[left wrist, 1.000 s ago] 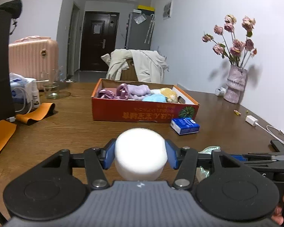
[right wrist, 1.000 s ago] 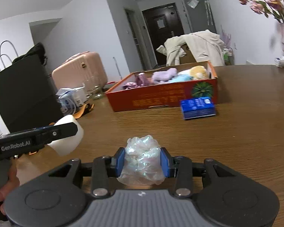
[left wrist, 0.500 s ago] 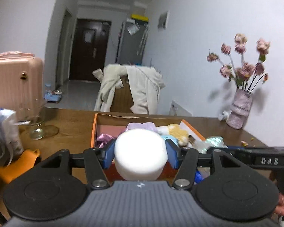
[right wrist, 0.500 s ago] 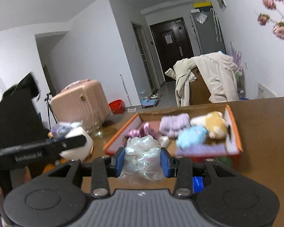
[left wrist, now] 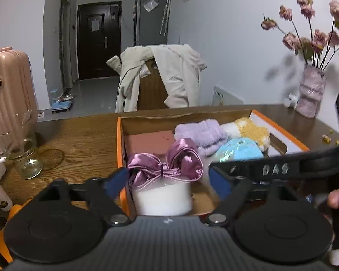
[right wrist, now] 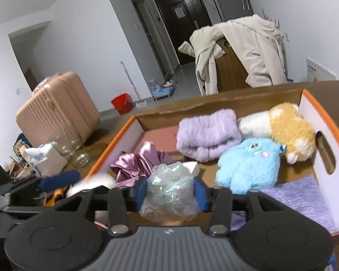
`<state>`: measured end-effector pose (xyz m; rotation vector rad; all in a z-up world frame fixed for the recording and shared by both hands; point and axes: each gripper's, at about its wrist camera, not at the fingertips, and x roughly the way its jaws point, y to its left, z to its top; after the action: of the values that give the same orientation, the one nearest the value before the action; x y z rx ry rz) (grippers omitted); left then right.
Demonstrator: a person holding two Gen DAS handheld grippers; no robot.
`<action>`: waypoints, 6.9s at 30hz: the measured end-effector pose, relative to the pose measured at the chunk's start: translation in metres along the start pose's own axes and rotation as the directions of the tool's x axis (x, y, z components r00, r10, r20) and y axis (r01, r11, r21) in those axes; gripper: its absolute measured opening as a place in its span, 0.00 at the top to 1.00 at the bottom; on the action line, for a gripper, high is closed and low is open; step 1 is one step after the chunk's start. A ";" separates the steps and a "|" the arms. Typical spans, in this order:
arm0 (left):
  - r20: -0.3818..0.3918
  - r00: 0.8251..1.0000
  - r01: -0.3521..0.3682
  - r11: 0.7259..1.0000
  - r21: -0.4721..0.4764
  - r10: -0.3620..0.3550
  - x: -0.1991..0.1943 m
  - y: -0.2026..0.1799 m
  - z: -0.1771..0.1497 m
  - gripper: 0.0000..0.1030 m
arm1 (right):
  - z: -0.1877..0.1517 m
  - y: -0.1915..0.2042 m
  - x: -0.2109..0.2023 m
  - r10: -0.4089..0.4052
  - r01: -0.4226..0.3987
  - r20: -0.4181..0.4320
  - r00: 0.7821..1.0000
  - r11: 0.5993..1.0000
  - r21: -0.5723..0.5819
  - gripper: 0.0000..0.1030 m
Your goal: Organize soft objects
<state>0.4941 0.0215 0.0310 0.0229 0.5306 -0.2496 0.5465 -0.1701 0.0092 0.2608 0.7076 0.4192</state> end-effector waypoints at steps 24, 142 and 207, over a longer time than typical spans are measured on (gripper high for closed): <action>0.156 0.982 -0.097 0.994 -0.046 0.103 -0.163 -0.023 -0.005 0.15 | -0.030 0.003 -0.208 -0.092 0.123 0.216 0.972 0.983 -0.136 0.23; 0.005 0.935 0.338 0.888 -0.312 -0.355 -0.103 -0.065 -0.058 0.81 | -0.099 -0.013 -0.192 0.106 -0.109 0.164 0.981 0.994 0.010 0.78; 0.252 0.963 -0.083 0.996 -0.045 0.092 -0.251 -0.097 -0.062 0.16 | -0.122 0.033 -0.317 -0.073 0.168 0.343 0.936 0.952 -0.256 0.27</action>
<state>0.2301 -0.0099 0.1079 -0.0182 0.2778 -0.1536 0.2392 -0.2747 0.1131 0.0137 0.3249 0.3415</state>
